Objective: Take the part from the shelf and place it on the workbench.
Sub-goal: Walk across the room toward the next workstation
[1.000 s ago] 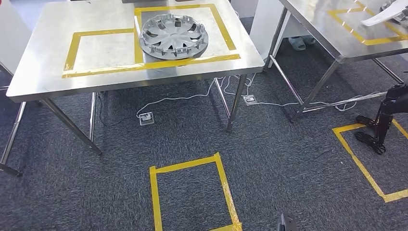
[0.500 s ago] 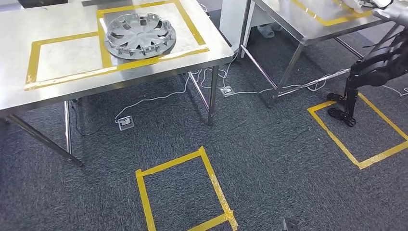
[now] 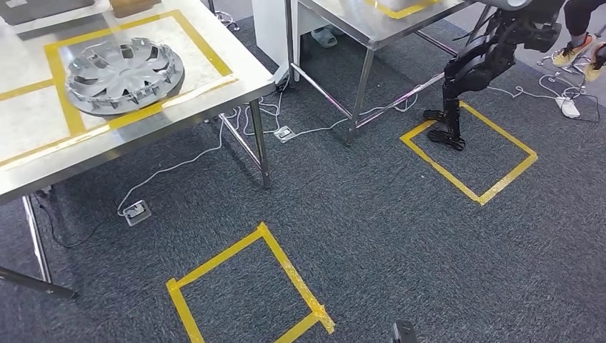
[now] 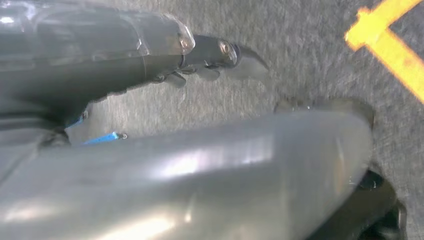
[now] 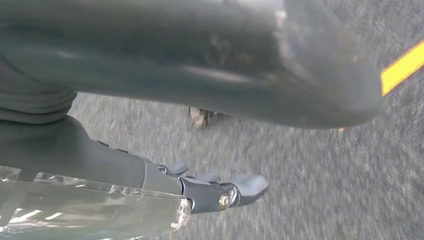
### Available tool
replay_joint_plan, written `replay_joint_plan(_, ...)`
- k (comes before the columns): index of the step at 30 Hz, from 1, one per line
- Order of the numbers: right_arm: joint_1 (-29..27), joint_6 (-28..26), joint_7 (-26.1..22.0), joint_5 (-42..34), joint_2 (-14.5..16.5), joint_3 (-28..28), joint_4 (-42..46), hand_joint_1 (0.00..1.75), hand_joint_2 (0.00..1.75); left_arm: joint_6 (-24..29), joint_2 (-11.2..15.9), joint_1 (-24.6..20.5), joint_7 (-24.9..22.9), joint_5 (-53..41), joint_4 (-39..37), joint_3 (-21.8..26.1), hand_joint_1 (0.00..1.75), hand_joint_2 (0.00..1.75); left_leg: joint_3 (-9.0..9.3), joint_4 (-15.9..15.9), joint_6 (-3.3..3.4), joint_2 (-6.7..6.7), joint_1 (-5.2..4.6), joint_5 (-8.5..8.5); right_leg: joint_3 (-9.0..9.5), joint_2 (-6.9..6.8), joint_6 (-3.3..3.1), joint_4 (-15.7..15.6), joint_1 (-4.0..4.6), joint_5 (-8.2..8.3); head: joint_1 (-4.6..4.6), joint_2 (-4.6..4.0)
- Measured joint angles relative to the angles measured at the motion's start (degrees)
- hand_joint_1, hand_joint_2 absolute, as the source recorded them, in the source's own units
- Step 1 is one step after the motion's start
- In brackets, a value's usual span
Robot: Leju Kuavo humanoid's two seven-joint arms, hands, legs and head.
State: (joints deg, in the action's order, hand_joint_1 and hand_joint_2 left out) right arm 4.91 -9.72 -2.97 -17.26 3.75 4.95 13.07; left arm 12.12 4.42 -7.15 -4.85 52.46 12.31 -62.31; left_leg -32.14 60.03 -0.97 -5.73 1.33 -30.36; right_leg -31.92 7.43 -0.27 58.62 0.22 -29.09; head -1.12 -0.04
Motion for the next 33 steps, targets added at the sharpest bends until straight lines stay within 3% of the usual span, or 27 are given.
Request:
replay_joint_plan(1, -0.1, 0.1, -0.4, -0.5, 0.2, 0.2, 0.0, 0.00, 0.00, 0.1, 0.1, 0.0, 0.8, -0.3, 0.0, 0.0, 0.00, 0.00, 0.16, -0.2, 0.23, 0.90, 0.01, 0.06, -0.19, 0.41, 0.31, 0.0, -0.10, 0.03, 0.03, 0.00)
replay_joint_plan(3, -0.1, 0.8, -1.6, -1.9, 0.5, 0.6, -0.1, 0.00, 0.00, 0.5, 0.2, -0.1, 2.3, -1.4, 0.0, 0.0, 0.00, 0.00, 0.67, -0.8, 0.73, 2.99, 0.20, 0.17, -1.42, -1.82, 1.04, 2.2, 0.04, -1.25, -0.31, 0.00)
replay_joint_plan(5, 0.0, 1.9, -3.1, -3.1, 0.8, 0.8, -0.2, 0.00, 0.00, 1.1, 0.1, 0.0, 3.2, -2.7, 0.0, 0.0, 0.00, 0.00, 1.07, -1.1, 1.02, 5.33, 0.22, 0.01, -4.74, -5.63, 1.86, 8.4, -0.06, -4.43, -1.05, 0.00)
replay_joint_plan(7, 0.1, 3.1, -4.5, -3.6, 0.8, 1.0, -0.2, 0.00, 0.00, 1.8, -0.1, 0.1, 4.3, -3.5, 0.0, -0.1, 0.00, 0.00, 1.27, -1.1, 0.99, 7.51, 0.20, -0.34, -8.11, -7.01, 2.44, 14.7, -0.51, -6.50, -1.44, 0.00)
replay_joint_plan(8, -0.1, 3.6, -5.2, -3.7, 0.8, 1.0, -0.3, 0.00, 0.00, 2.3, -0.2, 0.1, 5.0, -3.7, 0.0, -0.1, 0.00, 0.00, 1.39, -1.1, 0.88, 8.41, 0.23, -0.53, -8.56, -7.27, 2.59, 15.4, -0.69, -6.03, -1.53, 0.00)
replay_joint_plan(9, -0.3, 3.9, -5.8, -3.6, 0.8, 1.1, -0.3, 0.00, 0.00, 2.6, -0.4, 0.1, 5.6, -3.8, 0.0, -0.1, 0.00, 0.00, 1.57, -1.1, 0.75, 9.15, 0.27, -0.71, -7.92, -7.53, 2.64, 13.9, -0.83, -4.51, -1.64, 0.00)
replay_joint_plan(11, -0.6, 4.6, -6.8, -3.3, 0.8, 1.1, -0.4, 0.00, 0.00, 3.1, -0.9, -0.1, 6.4, -3.8, 0.0, -0.1, 0.00, 0.00, 2.05, -1.1, 0.37, 10.28, 0.34, -1.08, -4.38, -8.86, 2.40, 6.5, -0.83, -0.32, -1.88, 0.00)
replay_joint_plan(12, -0.6, 4.9, -7.2, -3.2, 0.8, 1.2, -0.5, 0.00, 0.00, 3.1, -1.1, -0.2, 6.5, -3.7, 0.0, -0.1, 0.00, 0.00, 2.24, -1.2, 0.10, 10.77, 0.28, -1.25, -2.71, -9.98, 2.02, 3.1, -0.54, 0.88, -2.00, 0.00)
replay_joint_plan(14, -0.5, 5.5, -7.2, -2.6, 0.8, 1.6, -0.5, 0.00, 0.00, 2.9, -1.3, -0.3, 6.0, -3.4, 0.0, -0.1, 0.00, 0.00, 2.49, -1.4, -0.50, 11.68, 0.16, -1.40, -1.36, -11.30, 1.07, 0.0, 0.10, 1.21, -2.08, 0.00)
replay_joint_plan(15, -0.5, 5.7, -6.6, -2.3, 0.9, 1.9, -0.6, 0.00, 0.00, 2.8, -1.4, -0.4, 5.2, -3.2, 0.0, -0.1, 0.00, 0.00, 2.70, -1.6, -0.84, 12.20, 0.09, -1.44, -1.34, -11.16, 0.57, -0.3, 0.37, 1.05, -2.07, 0.00)
replay_joint_plan(16, -0.6, 5.8, -5.8, -2.0, 0.9, 2.3, -0.6, 0.00, 0.00, 2.7, -1.4, -0.4, 4.4, -3.1, 0.0, -0.1, 0.00, 0.00, 2.90, -1.8, -1.19, 12.23, 0.18, -1.59, -1.23, -10.59, 0.14, -0.6, 0.28, 1.17, -2.05, 0.00)
replay_joint_plan(18, -0.9, 6.0, -4.2, -1.6, 1.1, 2.8, -0.7, 0.00, 0.00, 2.6, -1.3, -0.4, 3.3, -2.9, 0.0, -0.1, 0.00, 0.00, 2.66, -0.4, -1.56, 9.23, 0.29, -2.93, -0.69, -9.58, -0.70, -1.4, 0.10, 1.49, -1.71, 0.00)
replay_joint_plan(20, -0.8, 6.2, -3.0, -1.4, 1.5, 3.4, -0.9, 0.00, 0.00, 2.7, -1.1, -0.3, 3.2, -2.9, -0.1, -0.1, 0.00, 0.00, -0.19, 5.5, -1.42, 5.62, 0.20, -6.00, -0.26, -8.45, -1.41, -1.8, 0.12, 1.57, -0.93, 0.00)
replay_joint_plan(22, -0.6, 6.0, -1.9, -1.5, 2.0, 4.0, -1.0, 0.00, 0.00, 2.9, -0.8, 0.0, 3.5, -3.1, -0.2, -0.1, 0.00, 0.00, -4.37, 12.5, -1.21, 5.16, -0.04, -8.28, -0.09, -6.86, -1.79, -1.8, 0.39, 1.38, -0.15, 0.00)
replay_joint_plan(23, -0.7, 6.0, -1.6, -1.6, 2.3, 4.2, -1.1, 0.00, 0.00, 2.9, -0.7, 0.0, 3.9, -3.2, -0.2, -0.1, 0.00, 0.00, -5.65, 14.0, -1.12, 5.25, -0.14, -7.91, 0.05, -6.02, -1.89, -1.7, 0.50, 1.24, 0.10, 0.00)
replay_joint_plan(24, -0.8, 6.0, -1.4, -1.7, 2.5, 4.3, -1.1, 0.00, 0.00, 3.0, -0.6, 0.0, 4.3, -3.2, -0.2, -0.1, 0.00, 0.00, -5.90, 13.3, -1.02, 5.22, -0.21, -6.33, 0.23, -5.18, -1.89, -1.5, 0.56, 1.06, 0.27, 0.00)
replay_joint_plan(25, -0.9, 6.0, -1.4, -1.8, 2.6, 4.5, -1.1, 0.00, 0.00, 3.1, -0.5, 0.0, 4.8, -3.3, -0.2, -0.1, 0.00, 0.00, -5.16, 10.5, -0.92, 4.72, -0.25, -3.80, 0.42, -4.35, -1.82, -1.2, 0.55, 0.79, 0.38, 0.00)
replay_joint_plan(27, -0.8, 6.0, -1.4, -1.9, 2.8, 4.9, -1.2, 0.00, 0.00, 3.3, -0.2, 0.0, 5.3, -3.3, -0.2, -0.1, 0.00, 0.00, -2.66, 3.8, -0.70, 1.50, 0.05, 0.18, 0.49, -2.77, -1.41, -0.4, 0.47, 0.05, 0.64, 0.00)
replay_joint_plan(29, -0.7, 6.1, -1.4, -1.9, 2.9, 5.3, -1.3, 0.00, 0.00, 3.4, 0.0, 0.0, 5.4, -3.3, -0.2, -0.1, 0.00, 0.00, -1.20, 0.6, -0.49, -0.66, 0.19, 0.81, 0.06, -1.28, -0.80, 0.2, 0.25, -0.40, 0.71, 0.00)
replay_joint_plan(31, -0.7, 6.1, -1.4, -1.9, 3.0, 5.4, -1.4, 0.00, 0.00, 3.5, 0.0, 0.0, 5.5, -3.4, -0.2, -0.1, 0.00, 0.00, -0.77, 0.0, -0.12, 0.63, 0.06, 0.52, -0.31, 0.31, -0.19, 0.2, -0.05, -0.35, 0.67, 0.00)
replay_joint_plan(32, -0.7, 5.9, -1.3, -1.9, 3.1, 5.4, -1.4, 0.00, 0.00, 3.5, 0.1, -0.1, 5.4, -3.6, -0.2, -0.1, 0.00, 0.00, -0.54, -0.3, 0.14, 1.51, 0.08, 0.51, -0.48, 0.10, 0.11, 0.4, -0.07, -0.51, 0.57, 0.00)
replay_joint_plan(33, -0.7, 5.8, -1.2, -1.9, 3.1, 5.4, -1.5, 0.00, 0.00, 3.5, 0.1, -0.1, 5.3, -3.9, -0.3, -0.1, 0.00, 0.00, -0.26, -0.5, 0.43, 2.58, 0.14, 0.47, -1.01, -1.02, 0.44, 1.5, -0.01, -1.11, 0.32, 0.00)
